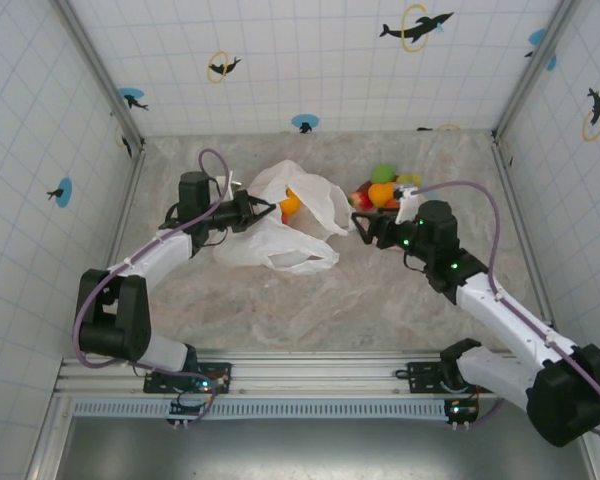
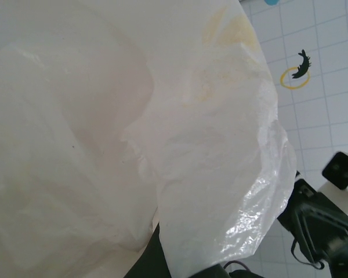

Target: Place the fruits into the plastic bag

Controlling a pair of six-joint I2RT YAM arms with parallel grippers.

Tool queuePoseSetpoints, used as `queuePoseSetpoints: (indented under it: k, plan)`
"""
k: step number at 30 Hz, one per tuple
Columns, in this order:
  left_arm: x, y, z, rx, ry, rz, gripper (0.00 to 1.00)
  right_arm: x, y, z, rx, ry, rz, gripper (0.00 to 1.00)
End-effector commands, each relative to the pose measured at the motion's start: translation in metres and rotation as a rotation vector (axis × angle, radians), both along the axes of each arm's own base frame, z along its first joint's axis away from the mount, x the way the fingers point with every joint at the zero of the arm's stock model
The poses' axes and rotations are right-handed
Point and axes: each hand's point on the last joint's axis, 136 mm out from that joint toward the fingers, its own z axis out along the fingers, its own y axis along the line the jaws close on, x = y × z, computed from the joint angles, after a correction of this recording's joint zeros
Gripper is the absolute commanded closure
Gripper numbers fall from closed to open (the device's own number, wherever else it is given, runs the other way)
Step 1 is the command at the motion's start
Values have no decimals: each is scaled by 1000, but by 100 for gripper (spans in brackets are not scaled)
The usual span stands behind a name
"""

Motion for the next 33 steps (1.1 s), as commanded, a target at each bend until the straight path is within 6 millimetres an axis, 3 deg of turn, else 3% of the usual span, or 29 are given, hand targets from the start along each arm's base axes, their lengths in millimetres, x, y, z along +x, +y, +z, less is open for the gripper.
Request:
queuePoseSetpoints:
  k: [1,4,7,19,27,33]
  plan:
    - [-3,-4,2,-18,-14,-24,100,23,-56,-36,-193,76,-217,13]
    - [-4,-4,2,-18,-14,-27,100,45,-85,-59,-303,146,-320,10]
    - [-5,-4,2,-18,-16,-27,100,62,-96,-79,-372,187,-356,6]
    - [-6,-4,1,-14,-16,-29,100,120,-90,-143,-432,352,-356,5]
    - [-6,-4,1,-13,-15,-33,100,136,-85,-166,-421,406,-341,15]
    - [-7,-4,0,-13,-14,-34,100,137,-86,-172,-407,417,-339,31]
